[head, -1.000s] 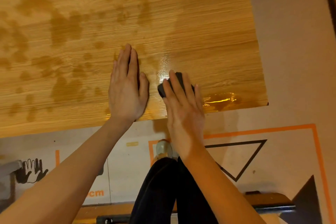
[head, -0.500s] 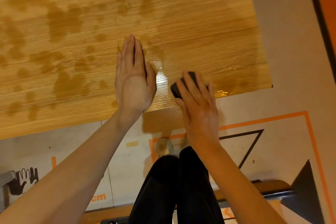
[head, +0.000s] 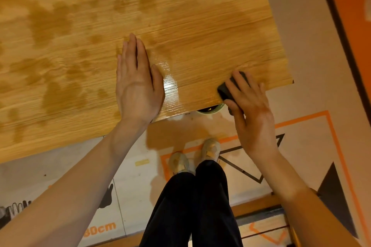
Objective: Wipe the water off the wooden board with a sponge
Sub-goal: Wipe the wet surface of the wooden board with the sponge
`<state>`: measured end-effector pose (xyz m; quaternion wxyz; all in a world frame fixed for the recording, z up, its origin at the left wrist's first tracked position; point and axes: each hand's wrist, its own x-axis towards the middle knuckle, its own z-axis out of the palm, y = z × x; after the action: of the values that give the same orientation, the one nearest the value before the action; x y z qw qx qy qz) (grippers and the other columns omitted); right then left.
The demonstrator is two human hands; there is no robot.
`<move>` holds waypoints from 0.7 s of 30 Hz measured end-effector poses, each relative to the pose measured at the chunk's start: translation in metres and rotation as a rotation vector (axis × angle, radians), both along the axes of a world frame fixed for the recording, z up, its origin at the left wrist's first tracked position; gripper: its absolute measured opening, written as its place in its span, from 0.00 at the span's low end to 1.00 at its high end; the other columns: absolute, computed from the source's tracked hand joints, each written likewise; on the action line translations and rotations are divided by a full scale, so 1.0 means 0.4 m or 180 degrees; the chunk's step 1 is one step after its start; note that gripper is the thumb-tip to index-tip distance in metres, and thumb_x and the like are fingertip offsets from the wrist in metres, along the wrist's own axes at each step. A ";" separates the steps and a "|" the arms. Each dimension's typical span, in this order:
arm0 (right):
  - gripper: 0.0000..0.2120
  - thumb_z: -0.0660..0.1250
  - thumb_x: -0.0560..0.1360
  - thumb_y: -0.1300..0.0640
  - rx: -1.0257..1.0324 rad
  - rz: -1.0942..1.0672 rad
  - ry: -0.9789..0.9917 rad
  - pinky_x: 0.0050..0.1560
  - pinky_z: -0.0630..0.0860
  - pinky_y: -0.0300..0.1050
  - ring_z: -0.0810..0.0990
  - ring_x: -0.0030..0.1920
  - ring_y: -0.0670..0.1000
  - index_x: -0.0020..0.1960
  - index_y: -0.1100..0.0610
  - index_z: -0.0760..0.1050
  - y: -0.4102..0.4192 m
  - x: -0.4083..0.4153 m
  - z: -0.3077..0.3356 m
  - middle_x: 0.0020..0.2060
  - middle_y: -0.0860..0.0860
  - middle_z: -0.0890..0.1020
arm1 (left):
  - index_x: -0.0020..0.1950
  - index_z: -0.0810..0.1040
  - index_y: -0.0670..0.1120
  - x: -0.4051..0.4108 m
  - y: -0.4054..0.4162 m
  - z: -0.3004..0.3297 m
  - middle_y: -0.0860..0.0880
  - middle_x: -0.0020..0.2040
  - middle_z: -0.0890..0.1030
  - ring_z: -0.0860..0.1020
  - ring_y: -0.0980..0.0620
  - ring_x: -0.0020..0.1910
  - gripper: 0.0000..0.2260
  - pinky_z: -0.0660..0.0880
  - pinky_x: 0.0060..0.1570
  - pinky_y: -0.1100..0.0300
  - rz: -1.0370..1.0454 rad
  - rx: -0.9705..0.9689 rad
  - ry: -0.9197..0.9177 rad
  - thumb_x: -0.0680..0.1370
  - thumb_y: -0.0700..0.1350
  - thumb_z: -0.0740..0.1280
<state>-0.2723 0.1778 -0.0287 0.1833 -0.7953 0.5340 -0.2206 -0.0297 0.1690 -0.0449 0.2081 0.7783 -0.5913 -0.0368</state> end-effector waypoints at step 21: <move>0.17 0.62 0.82 0.61 -0.0373 -0.0815 -0.0302 0.75 0.57 0.63 0.64 0.75 0.58 0.69 0.62 0.72 -0.021 -0.028 -0.047 0.70 0.57 0.72 | 0.80 0.58 0.34 0.004 0.000 0.004 0.37 0.82 0.57 0.55 0.39 0.82 0.25 0.44 0.80 0.56 -0.0093 0.0002 0.0003 0.86 0.46 0.52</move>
<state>-0.2833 0.1694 -0.0475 0.1319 -0.7187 0.6081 -0.3102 -0.0283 0.1688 -0.0433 0.2076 0.7696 -0.6025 -0.0403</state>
